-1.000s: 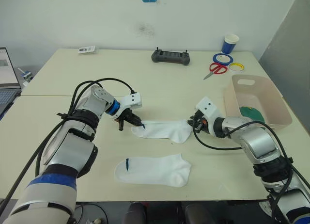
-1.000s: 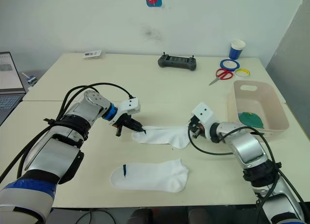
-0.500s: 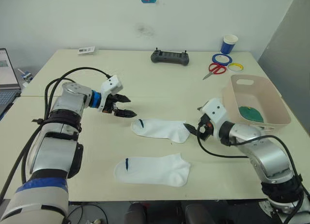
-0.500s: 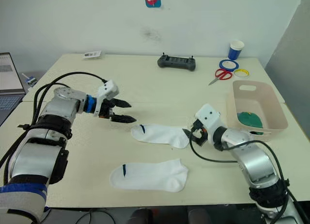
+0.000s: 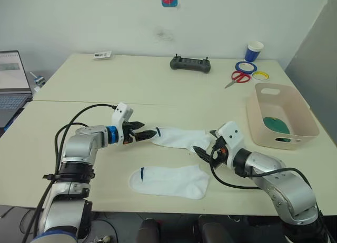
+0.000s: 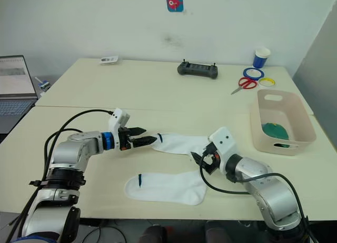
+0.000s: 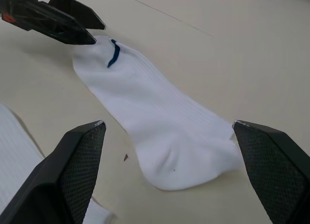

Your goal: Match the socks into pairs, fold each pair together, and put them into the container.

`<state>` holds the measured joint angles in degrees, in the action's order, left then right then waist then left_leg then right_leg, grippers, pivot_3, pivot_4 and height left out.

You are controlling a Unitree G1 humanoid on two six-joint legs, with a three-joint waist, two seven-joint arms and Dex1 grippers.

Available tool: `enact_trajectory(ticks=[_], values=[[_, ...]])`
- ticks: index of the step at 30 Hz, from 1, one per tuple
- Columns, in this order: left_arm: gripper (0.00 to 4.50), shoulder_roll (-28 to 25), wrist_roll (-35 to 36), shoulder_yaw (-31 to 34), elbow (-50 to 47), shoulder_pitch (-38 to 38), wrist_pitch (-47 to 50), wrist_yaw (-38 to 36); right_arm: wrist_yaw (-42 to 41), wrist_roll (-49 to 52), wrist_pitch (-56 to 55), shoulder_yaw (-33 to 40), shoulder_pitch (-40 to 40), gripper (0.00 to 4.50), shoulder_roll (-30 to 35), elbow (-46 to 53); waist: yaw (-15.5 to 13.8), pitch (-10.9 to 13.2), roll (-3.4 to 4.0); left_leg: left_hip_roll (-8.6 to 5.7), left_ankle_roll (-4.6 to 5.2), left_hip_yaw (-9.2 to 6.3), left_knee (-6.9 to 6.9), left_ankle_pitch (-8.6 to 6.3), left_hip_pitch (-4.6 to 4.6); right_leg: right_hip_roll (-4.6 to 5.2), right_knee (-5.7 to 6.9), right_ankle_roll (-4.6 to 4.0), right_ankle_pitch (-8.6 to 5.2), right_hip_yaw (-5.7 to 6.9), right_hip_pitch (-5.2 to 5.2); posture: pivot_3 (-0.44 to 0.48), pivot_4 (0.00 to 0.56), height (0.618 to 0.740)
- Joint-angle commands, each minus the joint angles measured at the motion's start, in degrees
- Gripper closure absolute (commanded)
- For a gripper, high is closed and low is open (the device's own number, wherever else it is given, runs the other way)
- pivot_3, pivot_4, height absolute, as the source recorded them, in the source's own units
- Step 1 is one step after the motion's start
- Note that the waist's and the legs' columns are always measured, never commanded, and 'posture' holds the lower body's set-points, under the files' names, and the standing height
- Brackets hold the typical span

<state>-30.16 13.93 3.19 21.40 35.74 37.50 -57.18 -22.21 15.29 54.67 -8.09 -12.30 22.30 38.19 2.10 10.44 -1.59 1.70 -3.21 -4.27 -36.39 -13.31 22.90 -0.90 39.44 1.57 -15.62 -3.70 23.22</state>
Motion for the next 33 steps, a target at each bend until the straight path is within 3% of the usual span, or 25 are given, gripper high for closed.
enact_trajectory(ticks=[1, 5, 14, 18, 22, 31, 33], values=[[0.41, -0.1, -1.7, -2.6, 1.4, 1.1, -4.9, 0.0, 1.8, -0.3, -0.4, 0.9, 0.1, 0.00, -0.6, 0.5, 0.2, 0.0, 0.00, 0.01, 0.00, -0.01, 0.01, 0.00, -0.01, 0.00, 0.01, 0.00, 0.00, 0.01, 0.00, 0.000, 0.150, 0.740], [1.54, 1.3, -4.4, -5.1, 6.8, 3.2, -11.0, 1.6, 4.3, -1.4, -0.8, 1.4, -0.3, 0.00, -2.1, -2.1, 0.1, 0.0, 0.00, 0.02, 0.00, -0.03, 0.03, 0.00, -0.01, -0.02, 0.03, -0.02, 0.01, 0.05, 0.00, 0.000, 0.150, 0.740], [4.43, 3.3, -4.3, -6.0, 7.8, 3.7, -13.2, 1.5, 8.9, -2.2, -2.3, 2.7, -1.9, 0.00, -7.1, -10.7, 0.2, 0.0, 0.00, 0.01, 0.00, 0.02, 0.02, 0.00, 0.00, -0.02, 0.00, -0.01, 0.01, 0.00, 0.01, 0.000, 0.150, 0.740], [4.47, 2.8, -4.0, -5.8, 6.3, 2.6, -13.0, 1.3, 9.4, -1.4, -3.5, 4.3, -1.8, 0.00, -10.3, -14.6, 0.2, 0.0, 0.00, 0.02, 0.00, 0.01, 0.03, 0.00, 0.00, -0.02, 0.02, -0.01, 0.01, 0.00, 0.01, 0.000, 0.150, 0.740], [4.50, 2.5, -3.8, -5.8, 4.9, 1.8, -12.9, 1.1, 8.4, 0.7, -4.3, 6.2, -3.1, 0.93, -13.6, -18.1, 0.3, 0.0, 0.00, 0.02, 0.00, 0.02, 0.03, 0.00, -0.01, -0.03, 0.04, -0.01, 0.01, 0.01, 0.01, 0.000, 0.150, 0.740], [4.50, 2.2, -3.1, -5.3, 1.9, 0.2, -11.7, 1.3, 7.5, 0.1, -6.7, 4.8, -5.1, 4.27, -13.3, -20.8, 0.4, 0.0, 0.01, 0.02, 0.00, 0.01, 0.03, 0.00, 0.00, -0.02, 0.02, -0.01, 0.01, 0.02, 0.01, 0.000, 0.150, 0.740], [4.50, 1.5, -2.3, -4.6, 0.0, -0.3, -10.3, 1.0, 7.3, 0.4, -6.4, 4.8, -4.4, 4.44, -12.9, -19.1, 0.4, 0.0, 0.01, 0.02, 0.00, 0.01, 0.03, 0.00, 0.01, -0.02, 0.01, -0.01, 0.01, 0.00, 0.01, 0.000, 0.150, 0.740]])
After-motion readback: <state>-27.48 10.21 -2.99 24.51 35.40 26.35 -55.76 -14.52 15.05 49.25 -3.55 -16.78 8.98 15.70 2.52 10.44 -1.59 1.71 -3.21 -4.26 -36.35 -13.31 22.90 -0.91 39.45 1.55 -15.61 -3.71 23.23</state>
